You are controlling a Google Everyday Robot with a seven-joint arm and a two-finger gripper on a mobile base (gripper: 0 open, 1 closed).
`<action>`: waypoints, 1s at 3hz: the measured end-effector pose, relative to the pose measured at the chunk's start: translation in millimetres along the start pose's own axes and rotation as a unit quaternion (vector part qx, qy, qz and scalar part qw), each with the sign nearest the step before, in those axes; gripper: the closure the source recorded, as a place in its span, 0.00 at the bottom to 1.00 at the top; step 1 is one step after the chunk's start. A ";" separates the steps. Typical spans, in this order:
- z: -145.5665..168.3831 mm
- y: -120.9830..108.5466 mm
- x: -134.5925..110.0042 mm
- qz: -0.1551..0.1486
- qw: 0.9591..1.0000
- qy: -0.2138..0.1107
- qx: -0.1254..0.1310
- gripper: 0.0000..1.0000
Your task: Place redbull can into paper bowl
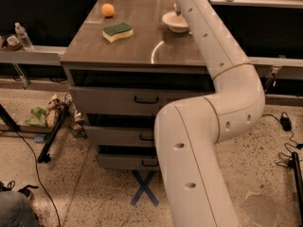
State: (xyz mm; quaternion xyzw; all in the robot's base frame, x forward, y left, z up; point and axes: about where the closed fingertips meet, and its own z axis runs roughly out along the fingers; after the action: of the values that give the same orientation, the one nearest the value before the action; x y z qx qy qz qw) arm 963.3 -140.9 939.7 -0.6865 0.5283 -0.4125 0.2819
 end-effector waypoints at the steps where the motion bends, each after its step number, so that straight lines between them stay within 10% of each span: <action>1: 3.5 2.2 -4.4 -0.009 1.000 0.001 -0.004 0.56; 3: 3.3 3.7 -8.1 -0.027 1.000 0.002 -0.011 0.08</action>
Offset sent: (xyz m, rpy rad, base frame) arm 0.1137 -0.0120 0.0539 -0.0550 0.0270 0.0194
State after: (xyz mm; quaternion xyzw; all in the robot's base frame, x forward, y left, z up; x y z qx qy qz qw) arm 963.5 -134.3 932.9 -0.7027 0.5146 -0.4158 0.2618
